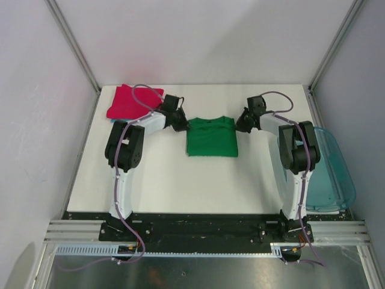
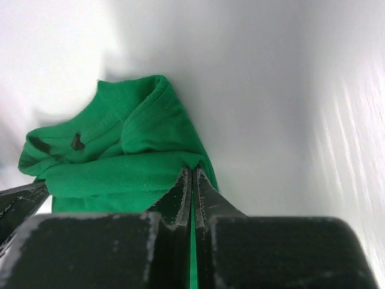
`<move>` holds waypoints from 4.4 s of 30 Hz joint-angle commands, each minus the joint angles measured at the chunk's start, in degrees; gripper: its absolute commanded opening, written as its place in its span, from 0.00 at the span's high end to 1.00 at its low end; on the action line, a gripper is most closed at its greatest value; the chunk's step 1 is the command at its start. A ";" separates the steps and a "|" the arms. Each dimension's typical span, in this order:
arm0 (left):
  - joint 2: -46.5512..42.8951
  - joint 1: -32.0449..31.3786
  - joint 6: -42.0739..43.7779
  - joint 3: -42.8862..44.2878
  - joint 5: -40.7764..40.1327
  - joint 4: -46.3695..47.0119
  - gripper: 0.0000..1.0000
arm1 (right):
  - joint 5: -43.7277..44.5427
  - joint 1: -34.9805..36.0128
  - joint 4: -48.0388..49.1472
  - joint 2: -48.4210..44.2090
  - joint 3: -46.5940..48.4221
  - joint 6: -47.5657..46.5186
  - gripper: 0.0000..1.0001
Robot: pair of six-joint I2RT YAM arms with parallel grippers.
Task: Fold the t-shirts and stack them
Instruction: Fold the long partially folded tshirt into a neat square
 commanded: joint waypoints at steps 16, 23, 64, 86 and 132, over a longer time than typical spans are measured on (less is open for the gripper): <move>-34.80 -5.47 2.80 -33.85 -7.11 -2.06 1.00 | 7.97 7.16 -3.91 -35.80 -27.64 1.75 1.00; -24.13 -0.97 6.87 -23.54 -5.12 -1.55 0.97 | 4.78 6.40 9.05 -23.12 -19.65 -2.10 0.62; -16.15 -1.47 9.17 -17.01 1.85 1.18 1.00 | 8.84 14.04 1.63 -8.41 -5.39 -11.21 0.88; -8.08 0.72 7.78 -12.65 -0.55 1.18 1.00 | 9.20 10.88 -4.24 -8.91 1.09 -12.89 0.88; -18.04 2.01 8.08 -10.66 2.83 0.34 0.76 | 9.28 6.11 -10.43 -13.72 -4.19 -11.14 0.54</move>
